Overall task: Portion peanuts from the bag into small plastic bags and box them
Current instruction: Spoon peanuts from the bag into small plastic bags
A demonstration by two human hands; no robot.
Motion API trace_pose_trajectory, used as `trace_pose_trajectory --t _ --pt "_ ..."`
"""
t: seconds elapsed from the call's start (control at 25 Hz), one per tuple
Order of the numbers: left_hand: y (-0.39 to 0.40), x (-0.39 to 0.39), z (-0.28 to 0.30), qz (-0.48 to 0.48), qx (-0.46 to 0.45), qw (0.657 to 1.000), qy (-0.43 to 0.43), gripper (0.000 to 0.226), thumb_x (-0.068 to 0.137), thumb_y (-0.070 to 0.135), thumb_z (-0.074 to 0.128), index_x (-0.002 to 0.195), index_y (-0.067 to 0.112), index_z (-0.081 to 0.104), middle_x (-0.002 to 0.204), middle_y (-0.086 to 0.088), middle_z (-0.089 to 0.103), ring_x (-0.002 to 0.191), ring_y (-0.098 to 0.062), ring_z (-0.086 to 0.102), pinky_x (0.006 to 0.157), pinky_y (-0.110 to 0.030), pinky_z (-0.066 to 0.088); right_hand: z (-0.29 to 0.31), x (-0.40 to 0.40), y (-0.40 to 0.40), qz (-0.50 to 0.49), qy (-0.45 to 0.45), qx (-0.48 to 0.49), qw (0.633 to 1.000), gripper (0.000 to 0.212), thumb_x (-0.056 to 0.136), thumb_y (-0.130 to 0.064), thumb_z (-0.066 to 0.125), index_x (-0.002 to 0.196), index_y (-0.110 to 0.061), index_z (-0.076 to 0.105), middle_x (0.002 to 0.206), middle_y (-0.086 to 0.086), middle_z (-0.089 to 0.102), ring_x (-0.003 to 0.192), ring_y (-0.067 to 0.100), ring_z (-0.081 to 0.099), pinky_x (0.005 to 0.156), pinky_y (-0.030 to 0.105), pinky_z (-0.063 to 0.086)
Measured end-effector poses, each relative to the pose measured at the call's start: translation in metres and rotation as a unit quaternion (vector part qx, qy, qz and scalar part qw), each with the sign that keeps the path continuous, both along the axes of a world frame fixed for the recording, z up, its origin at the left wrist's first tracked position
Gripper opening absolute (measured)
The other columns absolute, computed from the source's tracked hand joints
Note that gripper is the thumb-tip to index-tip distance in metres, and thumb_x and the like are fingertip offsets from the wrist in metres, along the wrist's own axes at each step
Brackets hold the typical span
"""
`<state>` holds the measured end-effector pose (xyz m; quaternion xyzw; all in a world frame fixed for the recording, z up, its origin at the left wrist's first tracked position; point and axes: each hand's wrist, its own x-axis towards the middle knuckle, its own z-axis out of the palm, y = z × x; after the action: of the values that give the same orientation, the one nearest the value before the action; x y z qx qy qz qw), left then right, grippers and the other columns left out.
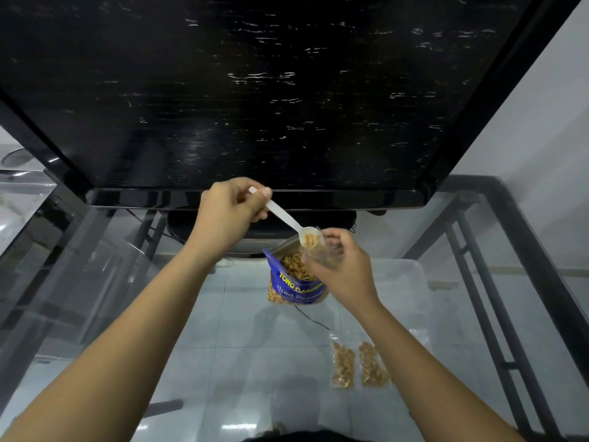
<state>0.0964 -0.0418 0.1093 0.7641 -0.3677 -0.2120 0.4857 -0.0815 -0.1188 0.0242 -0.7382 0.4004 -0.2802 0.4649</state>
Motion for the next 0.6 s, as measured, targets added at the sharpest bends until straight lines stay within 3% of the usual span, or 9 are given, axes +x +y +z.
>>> trace_pose_trajectory --t 0.12,0.2,0.28,0.4,0.48,0.6 --pt "0.005 -0.016 0.022 -0.070 -0.022 0.984 -0.162 0.010 0.089 0.025 0.059 0.083 0.022 0.067 0.062 0.009 0.065 0.063 -0.002 0.061 0.059 -0.012 0.047 0.000 0.002 0.001 0.017 -0.049 0.084 0.995 0.051 0.068 -0.029 0.081 0.109 -0.027 0.052 0.095 -0.012 0.063 0.086 -0.010 0.056 0.070 0.008 0.045" --pt "0.008 -0.022 0.031 -0.090 -0.033 0.976 -0.198 0.009 0.088 0.025 0.060 0.083 0.023 0.067 0.061 0.013 0.062 0.067 -0.004 0.060 0.059 -0.014 0.046 -0.003 0.001 0.000 0.034 -0.079 0.139 0.987 0.054 0.070 -0.032 0.079 0.116 -0.027 0.051 0.102 -0.006 0.067 0.092 0.001 0.062 0.076 0.017 0.049" --pt "0.010 -0.025 0.035 -0.093 -0.047 0.970 -0.219 0.010 0.088 0.024 0.061 0.084 0.020 0.068 0.061 0.015 0.061 0.069 -0.005 0.061 0.059 -0.013 0.045 -0.005 -0.001 -0.002 0.046 -0.097 0.162 0.981 0.043 0.077 -0.035 0.072 0.116 -0.030 0.052 0.103 -0.004 0.070 0.097 0.011 0.065 0.083 0.029 0.052" --pt "0.013 -0.023 0.042 -0.077 -0.062 0.968 -0.228 0.009 0.087 0.024 0.062 0.084 0.020 0.069 0.062 0.016 0.061 0.067 0.000 0.061 0.060 -0.007 0.043 -0.003 -0.005 -0.006 0.051 -0.102 0.156 0.981 0.020 0.087 -0.029 0.062 0.104 -0.037 0.056 0.097 -0.006 0.071 0.095 0.010 0.067 0.083 0.028 0.053" --pt "0.016 -0.019 0.046 -0.057 -0.069 0.972 -0.216 0.009 0.087 0.026 0.062 0.085 0.021 0.069 0.065 0.012 0.064 0.065 -0.004 0.063 0.064 -0.014 0.049 0.001 -0.009 -0.007 0.043 -0.111 0.155 0.981 0.014 0.089 -0.024 0.060 0.098 -0.034 0.060 0.093 -0.006 0.071 0.090 0.009 0.067 0.078 0.023 0.053" --pt "0.022 -0.016 0.046 0.017 -0.098 0.987 -0.127 0.010 0.089 0.024 0.060 0.086 0.018 0.067 0.067 0.004 0.067 0.060 -0.003 0.064 0.065 -0.020 0.053 0.006 -0.019 -0.005 0.010 -0.120 0.159 0.980 0.007 0.088 -0.019 0.062 0.087 -0.025 0.065 0.083 -0.003 0.071 0.079 0.007 0.067 0.069 0.018 0.051"
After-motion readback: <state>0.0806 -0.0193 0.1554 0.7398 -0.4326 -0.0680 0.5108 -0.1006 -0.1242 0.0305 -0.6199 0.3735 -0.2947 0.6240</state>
